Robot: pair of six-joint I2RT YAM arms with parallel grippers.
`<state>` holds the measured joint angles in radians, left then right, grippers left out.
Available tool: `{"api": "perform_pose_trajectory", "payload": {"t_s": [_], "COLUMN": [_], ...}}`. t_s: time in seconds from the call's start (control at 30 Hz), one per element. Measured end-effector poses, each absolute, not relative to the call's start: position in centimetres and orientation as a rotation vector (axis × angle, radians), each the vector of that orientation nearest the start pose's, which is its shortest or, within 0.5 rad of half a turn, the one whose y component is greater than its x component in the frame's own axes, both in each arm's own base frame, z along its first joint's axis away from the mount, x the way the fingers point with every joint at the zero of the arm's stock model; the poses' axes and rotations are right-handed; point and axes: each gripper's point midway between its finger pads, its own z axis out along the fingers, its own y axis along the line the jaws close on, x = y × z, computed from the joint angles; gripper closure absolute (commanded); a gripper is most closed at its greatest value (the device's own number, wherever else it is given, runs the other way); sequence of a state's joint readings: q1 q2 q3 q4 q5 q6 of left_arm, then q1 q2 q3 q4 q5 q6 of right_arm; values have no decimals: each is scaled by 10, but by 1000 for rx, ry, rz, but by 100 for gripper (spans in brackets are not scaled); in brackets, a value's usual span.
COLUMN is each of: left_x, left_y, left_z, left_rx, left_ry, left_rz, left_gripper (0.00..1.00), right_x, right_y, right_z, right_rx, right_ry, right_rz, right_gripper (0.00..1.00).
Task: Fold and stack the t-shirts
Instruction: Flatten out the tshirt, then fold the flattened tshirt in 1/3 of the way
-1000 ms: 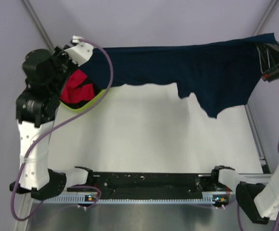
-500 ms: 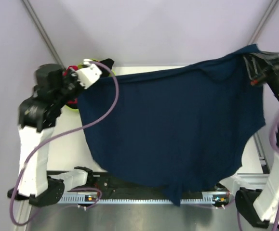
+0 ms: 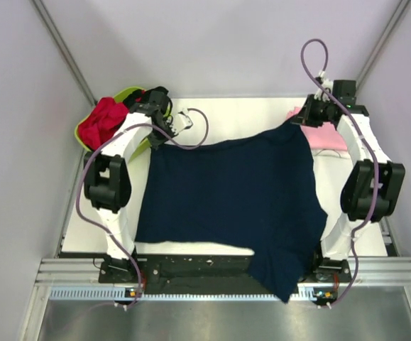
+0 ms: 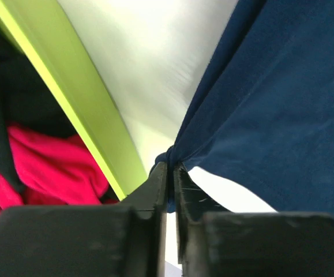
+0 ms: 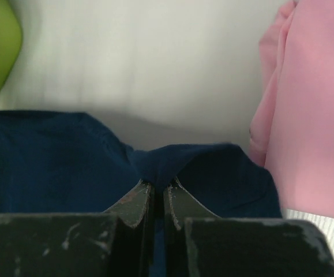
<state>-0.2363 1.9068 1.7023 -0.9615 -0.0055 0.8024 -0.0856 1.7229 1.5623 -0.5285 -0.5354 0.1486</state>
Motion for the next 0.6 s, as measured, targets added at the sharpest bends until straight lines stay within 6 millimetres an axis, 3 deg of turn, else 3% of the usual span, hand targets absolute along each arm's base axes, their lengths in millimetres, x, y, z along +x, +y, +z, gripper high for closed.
{"api": "perform_pose_trajectory", "payload": {"t_s": [0.07,0.13,0.33,0.5,0.6], "left_x": [443,457,477,479,480], "left_y": [-72,-75,-80,-88,-97], "left_z": [115,106,111,110,106], "left_rx": [1364,1361,1386,1463,1535], "left_ry": [2392,2369,2264,2210,2171], "left_rz": [184,200,231,244,272], "left_gripper": [68,59,60,62,57], "right_x": [468,469,467,457,452], "right_y": [57,58,63,67,68], "right_z": [194,183,188,180,178], "right_rx": [-7,0,-53,-68,-76], "right_ry": [2282,2306,2276,2296,2300], "right_rz": [653,658,646,649,649], "right_gripper": [100,100,100,100,100]}}
